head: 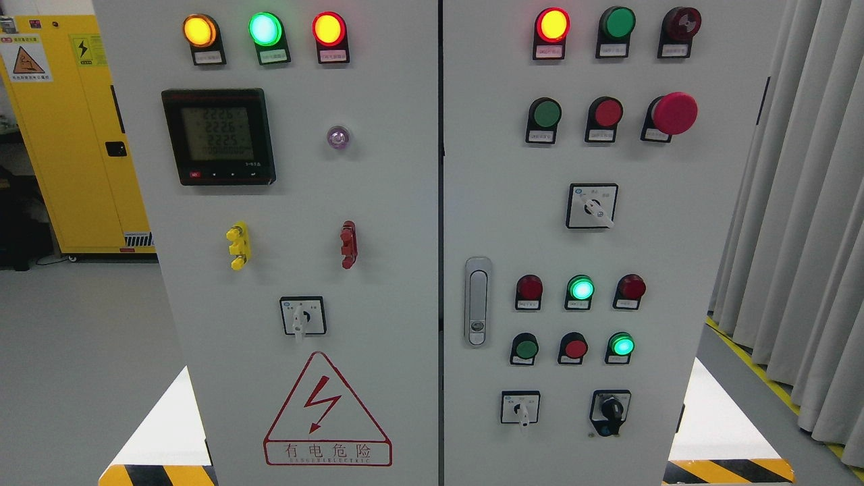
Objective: Turn on light switch 1
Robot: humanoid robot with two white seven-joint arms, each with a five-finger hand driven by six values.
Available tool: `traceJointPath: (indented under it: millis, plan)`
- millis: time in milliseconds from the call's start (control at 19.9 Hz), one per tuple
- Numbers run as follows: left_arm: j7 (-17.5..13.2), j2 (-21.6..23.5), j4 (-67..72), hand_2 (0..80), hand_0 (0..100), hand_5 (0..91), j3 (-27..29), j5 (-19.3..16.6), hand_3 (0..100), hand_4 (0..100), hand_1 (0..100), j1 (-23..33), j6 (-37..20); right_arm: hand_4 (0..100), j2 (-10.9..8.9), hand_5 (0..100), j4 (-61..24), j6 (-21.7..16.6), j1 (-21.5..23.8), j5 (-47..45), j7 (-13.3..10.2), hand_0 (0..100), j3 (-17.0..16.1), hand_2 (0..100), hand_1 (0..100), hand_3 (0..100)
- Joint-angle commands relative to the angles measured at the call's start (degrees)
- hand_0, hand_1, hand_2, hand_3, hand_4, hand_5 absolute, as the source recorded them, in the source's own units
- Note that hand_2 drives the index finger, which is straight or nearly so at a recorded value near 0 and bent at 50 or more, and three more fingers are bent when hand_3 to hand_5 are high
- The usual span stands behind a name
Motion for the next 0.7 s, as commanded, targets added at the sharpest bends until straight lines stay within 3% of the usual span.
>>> traceJointPath:
  millis: [0,150,501,652]
  plan:
    - [0.04,2.26,-31.35,34.1,21,51.6,4.04,0.17,56,66,56,3.98,-0.13,0,0.0,0,0.0,0.0,0.0,0.0,0.05,0,0.0,4,50,0]
    - [0.04,2.44,-39.44,36.4,20,55.0,3.69,0.08,58,68,58,4.51,0.04,0,0.0,0,0.0,0.0,0.0,0.0,0.05,0,0.0,4,50,0]
    - [0.04,3.32,-54.12,38.8,18,51.0,3.25,-0.09,59,68,59,5.47,0.57,0,0.0,0,0.0,0.0,0.0,0.0,0.05,0,0.0,4,50,0]
    - [0.04,3.58,-58.35,42.9,17,55.6,2.72,-0.09,61,72,59,6.18,0.48,0,0.0,0,0.0,0.0,0.0,0.0,0.05,0,0.0,4,50,0]
